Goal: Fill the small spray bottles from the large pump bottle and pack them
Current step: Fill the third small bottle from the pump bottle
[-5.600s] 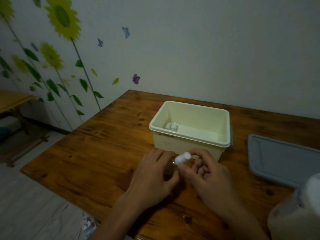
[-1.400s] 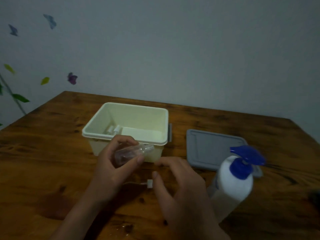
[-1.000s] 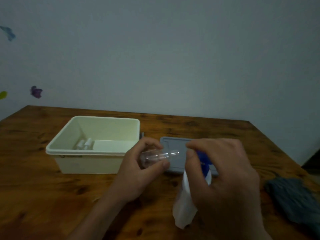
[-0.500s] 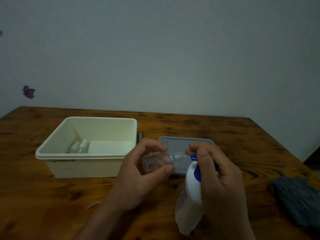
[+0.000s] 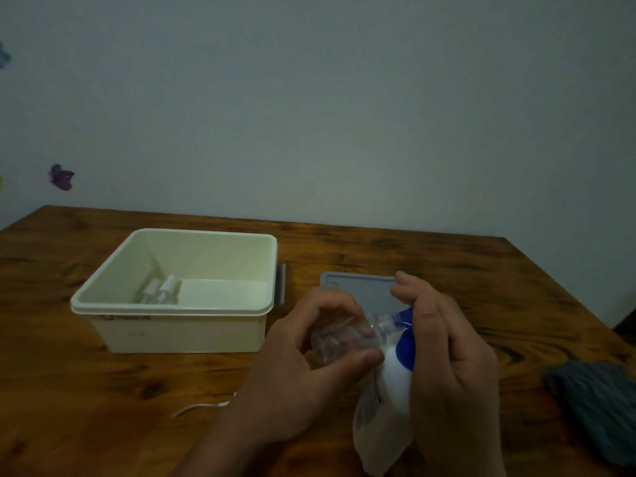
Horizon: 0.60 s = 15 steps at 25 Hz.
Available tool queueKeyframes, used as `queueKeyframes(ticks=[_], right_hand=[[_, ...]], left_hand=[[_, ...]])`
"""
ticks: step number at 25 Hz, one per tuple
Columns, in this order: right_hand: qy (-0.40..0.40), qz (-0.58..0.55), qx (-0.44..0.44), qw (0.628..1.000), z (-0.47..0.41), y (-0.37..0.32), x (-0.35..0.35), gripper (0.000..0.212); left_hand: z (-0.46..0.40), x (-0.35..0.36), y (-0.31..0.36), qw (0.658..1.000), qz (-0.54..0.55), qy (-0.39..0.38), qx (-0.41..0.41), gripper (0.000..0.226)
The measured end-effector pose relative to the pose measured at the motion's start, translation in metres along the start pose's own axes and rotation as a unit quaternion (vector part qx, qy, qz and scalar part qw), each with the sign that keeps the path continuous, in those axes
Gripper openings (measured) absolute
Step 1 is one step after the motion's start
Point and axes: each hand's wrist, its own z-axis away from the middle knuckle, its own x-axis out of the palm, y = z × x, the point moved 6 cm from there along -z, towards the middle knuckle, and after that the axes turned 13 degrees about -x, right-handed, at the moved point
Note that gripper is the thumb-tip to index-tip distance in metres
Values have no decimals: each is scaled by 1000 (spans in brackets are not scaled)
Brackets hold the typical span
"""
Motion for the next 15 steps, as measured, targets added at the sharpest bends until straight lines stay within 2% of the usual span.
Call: queueKeyframes(ticks=[4, 8, 12, 15], right_hand=[[3, -13, 11, 1000, 0, 1, 1, 29], [-32, 3, 28, 999, -1, 6, 2, 36], [-48, -20, 39, 998, -1, 10, -3, 31], [-29, -41, 42, 998, -4, 8, -6, 26]], left_hand=[[2, 1, 1, 1000, -12, 22, 5, 44], [4, 4, -3, 999, -23, 22, 1, 45], [4, 6, -1, 999, -24, 19, 14, 43], [2, 7, -1, 1000, -11, 26, 13, 46]])
